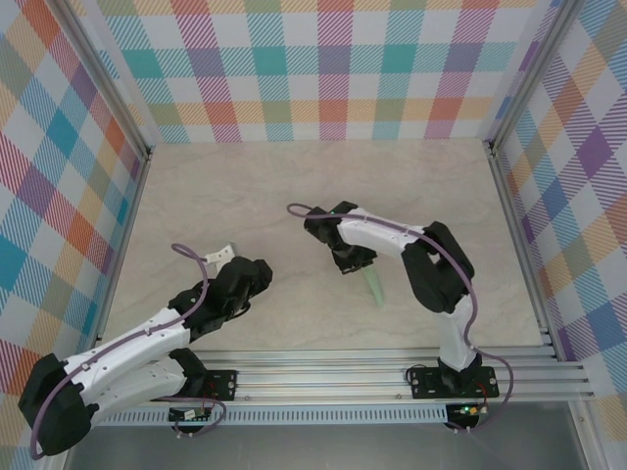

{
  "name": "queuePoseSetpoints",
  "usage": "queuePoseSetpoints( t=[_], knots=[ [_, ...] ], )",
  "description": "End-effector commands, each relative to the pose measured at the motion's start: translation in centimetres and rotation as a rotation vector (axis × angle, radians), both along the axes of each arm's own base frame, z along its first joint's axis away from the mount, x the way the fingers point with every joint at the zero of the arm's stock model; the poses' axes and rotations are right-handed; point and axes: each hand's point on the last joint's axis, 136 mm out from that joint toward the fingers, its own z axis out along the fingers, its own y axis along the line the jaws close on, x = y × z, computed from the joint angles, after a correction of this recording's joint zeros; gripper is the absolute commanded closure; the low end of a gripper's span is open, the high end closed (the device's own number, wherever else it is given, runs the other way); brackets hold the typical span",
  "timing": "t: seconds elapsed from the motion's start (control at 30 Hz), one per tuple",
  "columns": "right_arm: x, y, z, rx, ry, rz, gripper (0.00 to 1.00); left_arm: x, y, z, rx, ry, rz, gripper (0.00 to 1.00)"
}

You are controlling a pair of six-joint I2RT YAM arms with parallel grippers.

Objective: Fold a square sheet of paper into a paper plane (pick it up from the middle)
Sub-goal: Turn over the paper at the center of the table.

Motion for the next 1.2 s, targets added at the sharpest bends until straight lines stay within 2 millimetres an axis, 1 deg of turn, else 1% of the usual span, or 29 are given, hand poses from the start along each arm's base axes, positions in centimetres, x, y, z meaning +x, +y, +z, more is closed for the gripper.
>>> queuePoseSetpoints(
  t=[0.0, 0.07, 0.13, 0.2, 0.3, 0.37, 0.47, 0.53, 0.57, 0.6, 0.63, 0.7, 0.73, 0.77, 0.8, 0.83, 0.93, 1.03, 1.1, 1.17],
  knots=[
    [-0.8, 2.1, 0.0, -0.058, -0.002, 0.035, 0.88, -0.4, 2.7, -0.6, 0.048, 0.006, 0.096, 0.54],
    [-1.3, 3.8, -0.4, -0.052, 0.002, 0.060, 0.86, -0.5, 2.9, -0.6, 0.047, 0.002, 0.100, 0.54],
    [-1.9, 5.5, -0.9, -0.015, 0.020, 0.080, 0.80, -0.6, 3.0, -0.6, 0.048, 0.003, 0.102, 0.53],
    [-2.5, 6.9, -1.4, 0.034, 0.043, 0.087, 0.74, -0.7, 3.0, -0.8, 0.045, 0.007, 0.104, 0.53],
    [-3.1, 7.9, -1.5, 0.103, 0.073, 0.090, 0.64, -0.6, 2.9, -0.8, 0.039, 0.007, 0.101, 0.53],
    [-3.6, 8.7, -1.1, 0.161, 0.094, 0.110, 0.58, -0.6, 2.8, -0.7, 0.040, 0.008, 0.099, 0.52],
    [-4.1, 9.8, 0.4, 0.268, 0.092, 0.138, 0.46, -0.6, 2.7, -0.8, 0.041, 0.012, 0.090, 0.52],
    [-4.5, 10.4, 2.0, 0.350, 0.078, 0.159, 0.36, -0.6, 2.5, -1.0, 0.039, 0.017, 0.083, 0.52],
    [-4.6, 10.5, 2.9, 0.385, 0.065, 0.168, 0.33, -0.6, 2.2, -1.1, 0.036, 0.020, 0.074, 0.51],
    [-4.8, 10.5, 3.7, 0.418, 0.054, 0.174, 0.26, -0.5, 2.0, -1.1, 0.032, 0.022, 0.067, 0.51],
    [-4.9, 10.4, 4.5, 0.452, 0.042, 0.172, 0.23, -0.5, 1.8, -1.2, 0.027, 0.025, 0.059, 0.51],
    [-5.2, 9.9, 5.5, 0.527, 0.040, 0.164, 0.25, -0.2, 0.9, -1.3, 0.020, 0.027, 0.024, 0.50],
    [-5.1, 9.3, 5.9, 0.562, 0.037, 0.138, 0.26, -0.2, 0.5, -1.5, 0.023, 0.037, 0.004, 0.50],
    [-5.3, 8.7, 6.0, 0.597, 0.047, 0.117, 0.30, -0.2, 0.2, -1.7, 0.029, 0.050, -0.012, 0.49],
    [-5.3, 8.2, 6.1, 0.653, 0.060, 0.097, 0.37, 0.2, -0.7, -1.3, 0.010, 0.037, -0.037, 0.49],
    [-5.5, 7.7, 6.1, 0.706, 0.077, 0.079, 0.47, 0.3, -1.3, -1.4, 0.007, 0.045, -0.062, 0.50],
    [-6.3, 6.5, 5.6, 0.841, 0.137, 0.035, 0.65, 0.6, -3.3, -2.3, 0.006, 0.086, -0.136, 0.50],
    [-6.6, 5.3, 4.4, 0.883, 0.182, -0.016, 0.78, 1.0, -5.7, -3.1, -0.009, 0.125, -0.224, 0.51],
    [-6.7, 4.7, 3.5, 0.901, 0.209, -0.045, 0.82, 1.1, -7.1, -3.7, -0.030, 0.151, -0.271, 0.52],
    [-6.7, 4.8, 3.0, 0.922, 0.231, -0.057, 0.84, 1.1, -8.3, -4.4, -0.056, 0.176, -0.303, 0.53]
  ],
)
